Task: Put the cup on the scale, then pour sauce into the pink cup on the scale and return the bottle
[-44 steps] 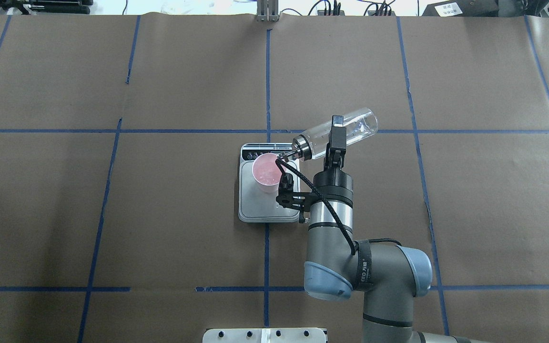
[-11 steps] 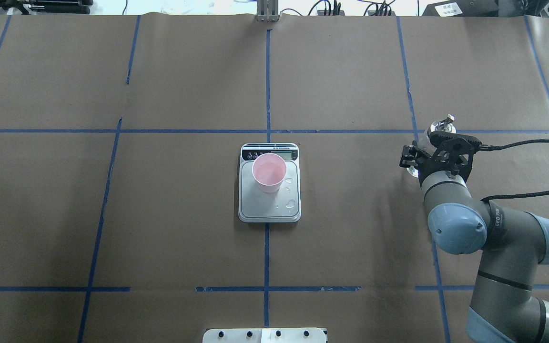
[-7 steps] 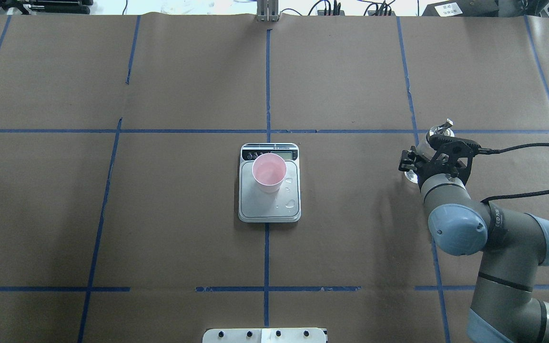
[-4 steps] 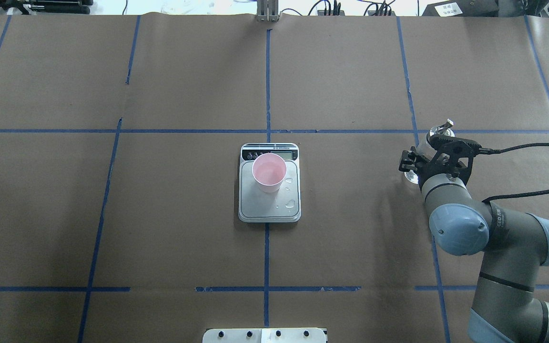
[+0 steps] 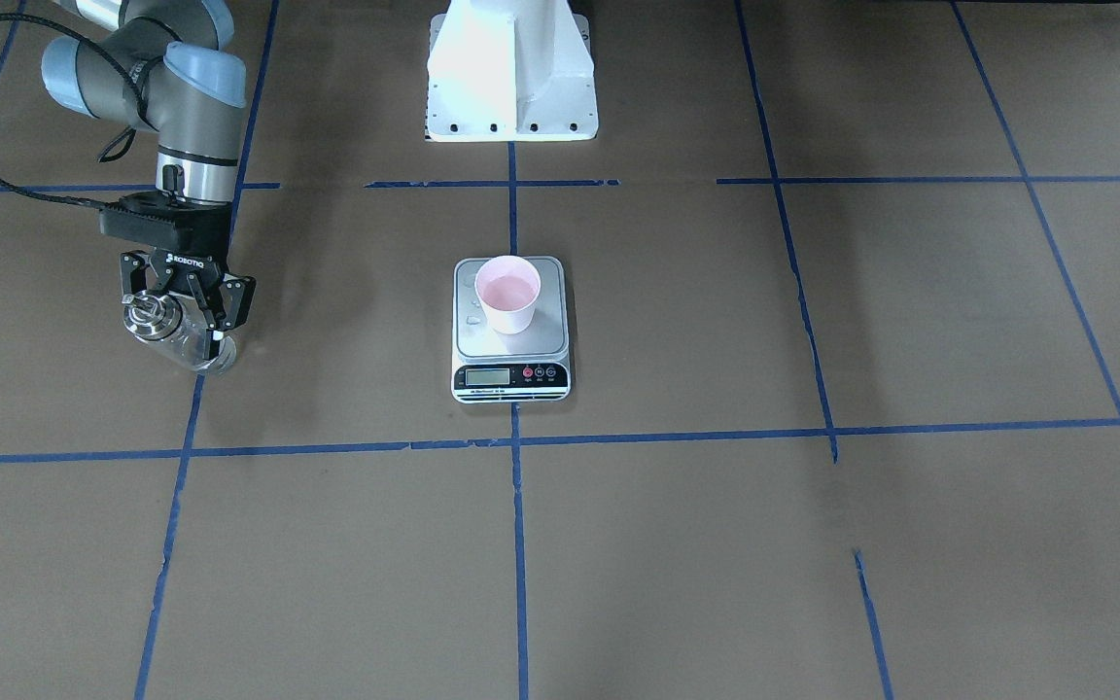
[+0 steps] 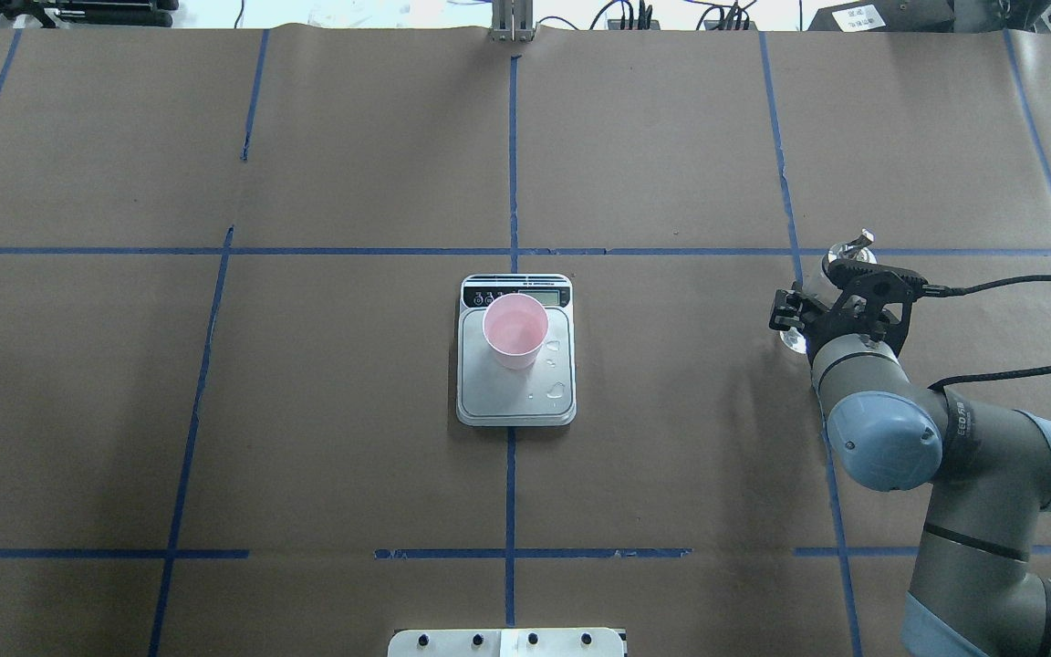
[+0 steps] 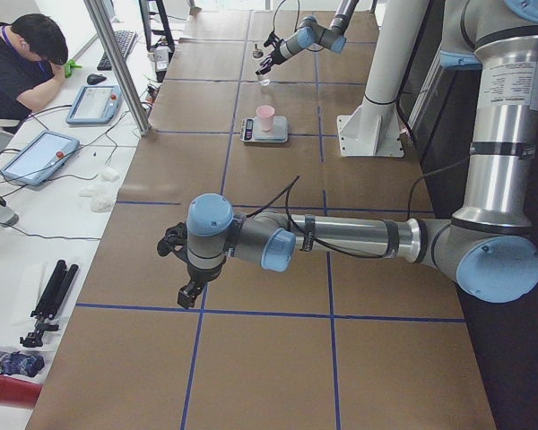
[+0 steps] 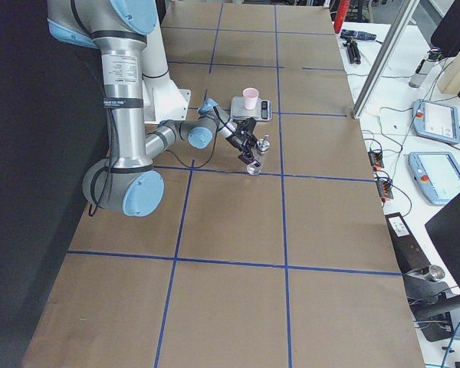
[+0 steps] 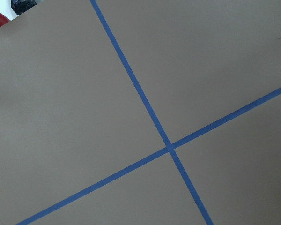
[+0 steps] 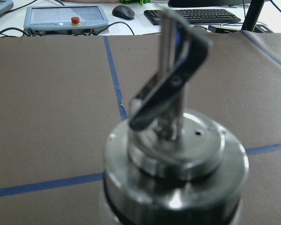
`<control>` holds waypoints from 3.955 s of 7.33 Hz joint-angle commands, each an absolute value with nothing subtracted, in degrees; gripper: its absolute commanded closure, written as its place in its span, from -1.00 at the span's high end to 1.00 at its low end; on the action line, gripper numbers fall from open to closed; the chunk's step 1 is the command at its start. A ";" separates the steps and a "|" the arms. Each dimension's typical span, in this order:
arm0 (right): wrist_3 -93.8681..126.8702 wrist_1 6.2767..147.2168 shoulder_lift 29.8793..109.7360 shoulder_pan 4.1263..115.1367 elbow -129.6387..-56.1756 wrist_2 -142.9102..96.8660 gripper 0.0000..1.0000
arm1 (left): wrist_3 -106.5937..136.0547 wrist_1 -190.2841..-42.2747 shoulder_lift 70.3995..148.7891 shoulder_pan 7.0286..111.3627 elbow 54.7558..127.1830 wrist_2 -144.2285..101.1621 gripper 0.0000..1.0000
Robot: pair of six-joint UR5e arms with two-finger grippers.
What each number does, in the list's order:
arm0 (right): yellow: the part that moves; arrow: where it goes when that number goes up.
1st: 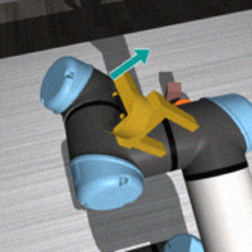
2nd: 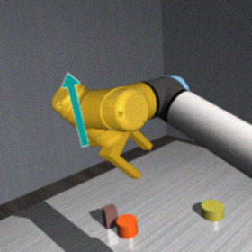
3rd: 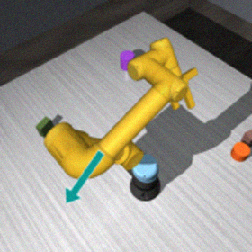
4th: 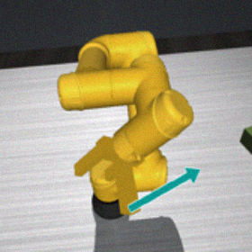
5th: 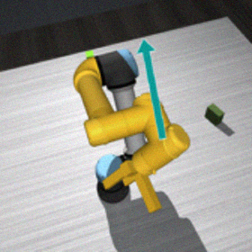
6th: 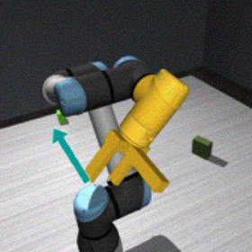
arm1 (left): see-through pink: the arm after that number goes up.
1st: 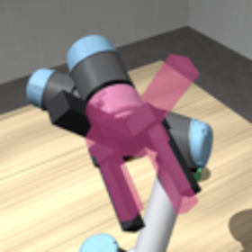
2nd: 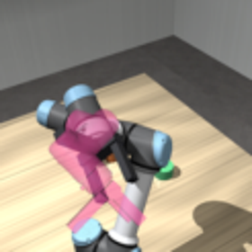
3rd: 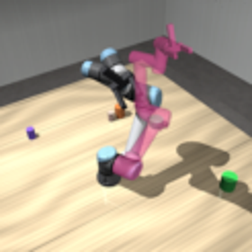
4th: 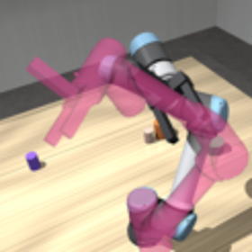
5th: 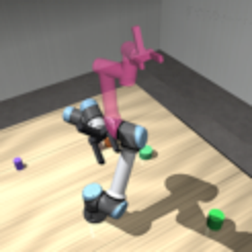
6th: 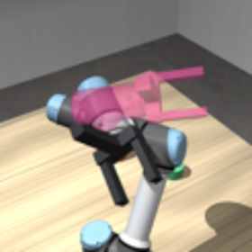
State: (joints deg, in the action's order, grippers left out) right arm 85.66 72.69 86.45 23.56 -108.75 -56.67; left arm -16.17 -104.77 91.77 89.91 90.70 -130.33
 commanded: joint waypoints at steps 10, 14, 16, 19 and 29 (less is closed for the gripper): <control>85.78 72.69 88.77 23.38 -111.08 -57.12 1.00 | -16.26 -104.77 92.29 89.91 90.97 -130.25 1.00; 91.29 73.03 93.34 17.42 -116.18 -58.10 1.00 | -16.26 -104.77 92.37 89.91 91.05 -130.25 1.00; 91.67 73.65 98.93 14.52 -121.78 -57.83 1.00 | -16.26 -104.77 92.37 89.91 91.05 -130.25 1.00; 94.28 89.80 104.42 10.48 -136.87 -57.39 1.00 | -16.26 -104.77 92.11 89.91 91.05 -130.34 1.00; 46.66 117.81 74.97 50.82 -134.60 -92.57 1.00 | -16.17 -104.77 92.20 89.91 92.10 -130.34 1.00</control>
State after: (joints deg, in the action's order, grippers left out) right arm 55.93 120.48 76.09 42.52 -138.84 -84.52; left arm -16.18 -104.76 92.19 89.91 91.62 -130.38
